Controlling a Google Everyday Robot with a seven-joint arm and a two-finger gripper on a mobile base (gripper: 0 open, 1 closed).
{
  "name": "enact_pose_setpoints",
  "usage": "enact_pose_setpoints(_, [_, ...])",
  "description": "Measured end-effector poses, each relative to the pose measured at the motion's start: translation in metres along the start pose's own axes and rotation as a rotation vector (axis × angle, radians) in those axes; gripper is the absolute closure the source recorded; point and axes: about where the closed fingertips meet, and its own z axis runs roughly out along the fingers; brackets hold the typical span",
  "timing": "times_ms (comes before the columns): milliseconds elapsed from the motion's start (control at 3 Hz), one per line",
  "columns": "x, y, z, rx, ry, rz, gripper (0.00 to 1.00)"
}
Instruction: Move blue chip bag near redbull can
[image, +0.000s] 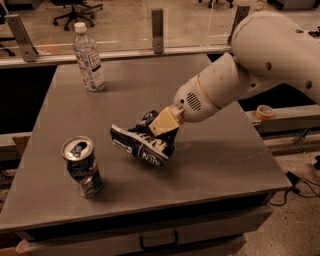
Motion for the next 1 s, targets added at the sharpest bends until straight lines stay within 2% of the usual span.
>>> enact_pose_setpoints(667, [0.0020, 0.0224, 0.0122, -0.024, 0.007, 0.005, 0.36])
enact_pose_setpoints(1000, [0.0003, 0.0225, 0.0176, -0.026, 0.008, 0.003, 0.13])
